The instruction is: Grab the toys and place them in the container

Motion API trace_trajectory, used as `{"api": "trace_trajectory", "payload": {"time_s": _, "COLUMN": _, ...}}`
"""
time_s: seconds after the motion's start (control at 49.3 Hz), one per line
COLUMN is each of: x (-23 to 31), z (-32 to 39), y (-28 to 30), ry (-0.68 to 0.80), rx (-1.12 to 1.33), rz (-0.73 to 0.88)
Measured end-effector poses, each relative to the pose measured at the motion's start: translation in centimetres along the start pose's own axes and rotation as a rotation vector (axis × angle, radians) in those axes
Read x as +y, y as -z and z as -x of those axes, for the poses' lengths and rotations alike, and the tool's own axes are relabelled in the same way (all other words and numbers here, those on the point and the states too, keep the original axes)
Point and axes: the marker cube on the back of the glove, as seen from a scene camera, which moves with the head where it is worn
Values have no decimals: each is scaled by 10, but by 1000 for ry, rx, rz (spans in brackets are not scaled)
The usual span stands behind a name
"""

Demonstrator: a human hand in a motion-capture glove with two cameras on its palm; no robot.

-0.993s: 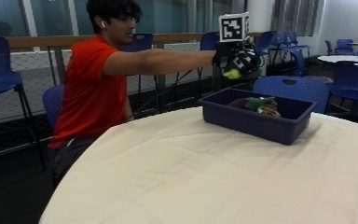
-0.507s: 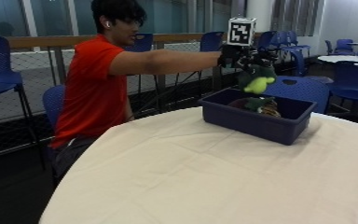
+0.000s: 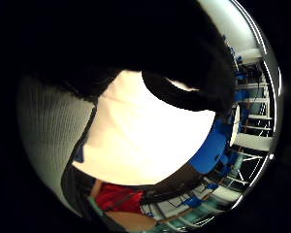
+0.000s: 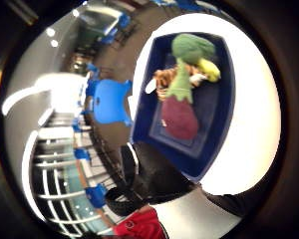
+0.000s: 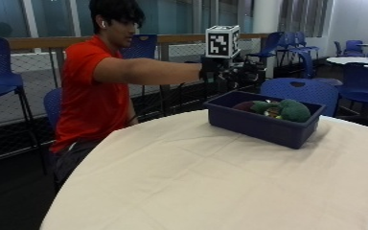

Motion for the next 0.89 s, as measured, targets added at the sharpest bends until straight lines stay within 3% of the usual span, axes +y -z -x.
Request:
{"api": "trace_trajectory", "payload": {"time_s": 0.588, "x": 96, "z": -136, "y": -74, "ry": -121, "rx": 5, "rz": 16}}
{"api": "trace_trajectory", "payload": {"time_s": 0.892, "x": 119, "z": -178, "y": -72, "ry": -138, "rx": -33, "rz": 5}}
